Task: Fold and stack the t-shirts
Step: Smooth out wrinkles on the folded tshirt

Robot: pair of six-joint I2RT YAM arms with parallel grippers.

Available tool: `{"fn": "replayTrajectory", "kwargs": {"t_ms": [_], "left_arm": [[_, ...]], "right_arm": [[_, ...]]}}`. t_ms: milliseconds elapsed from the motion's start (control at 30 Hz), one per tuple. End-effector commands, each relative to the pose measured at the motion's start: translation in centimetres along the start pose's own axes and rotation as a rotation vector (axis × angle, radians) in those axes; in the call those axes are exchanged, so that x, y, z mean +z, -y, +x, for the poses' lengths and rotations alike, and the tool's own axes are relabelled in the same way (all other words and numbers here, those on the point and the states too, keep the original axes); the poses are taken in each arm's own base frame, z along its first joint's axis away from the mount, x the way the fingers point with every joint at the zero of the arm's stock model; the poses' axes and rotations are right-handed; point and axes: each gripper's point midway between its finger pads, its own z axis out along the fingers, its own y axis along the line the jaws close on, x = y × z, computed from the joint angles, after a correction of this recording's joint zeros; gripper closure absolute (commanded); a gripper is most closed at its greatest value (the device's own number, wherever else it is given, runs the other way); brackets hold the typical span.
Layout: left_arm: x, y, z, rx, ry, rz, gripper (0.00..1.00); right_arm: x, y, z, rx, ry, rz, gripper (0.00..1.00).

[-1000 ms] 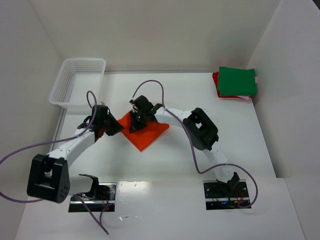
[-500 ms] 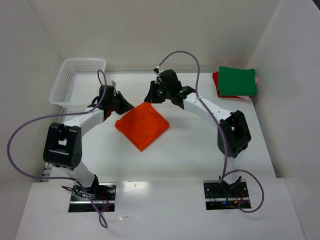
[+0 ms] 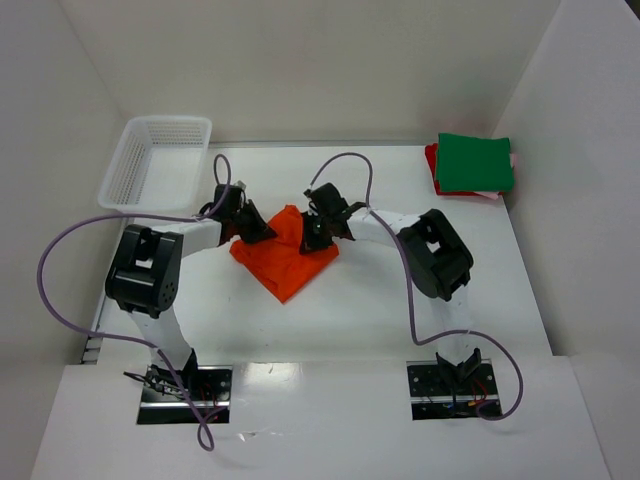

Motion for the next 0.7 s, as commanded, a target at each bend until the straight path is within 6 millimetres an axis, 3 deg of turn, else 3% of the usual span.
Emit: {"fn": "replayTrajectory", "kwargs": {"t_ms": [0, 133, 333, 400, 500, 667], "left_arm": [[0.8, -3.6, -0.1, -0.052, 0.003, -0.089, 1.0], [1.6, -3.8, -0.4, -0.031, -0.029, -0.068, 0.99], [1.9, -2.0, -1.3, 0.046, -0.041, 0.005, 0.81], [1.1, -0.6, -2.2, 0.072, -0.019, 0.041, 0.71], [-0.6, 1.3, -2.8, 0.112, 0.003, 0.088, 0.6], [-4.7, 4.7, -3.9, 0.196, 0.052, 0.154, 0.55]], "right_arm": [[0.3, 0.6, -2.1, -0.029, 0.071, 0.042, 1.0], [0.8, 1.5, -0.9, -0.02, 0.043, 0.058, 1.0], [0.5, 2.0, -0.6, -0.001, 0.034, 0.069, 1.0], [-0.8, 0.9, -1.6, -0.01, 0.063, 0.043, 1.0], [-2.9, -1.6, -5.1, -0.035, 0.156, 0.001, 1.0], [-5.5, -4.7, -10.5, -0.064, 0.29, -0.056, 0.99]]}}
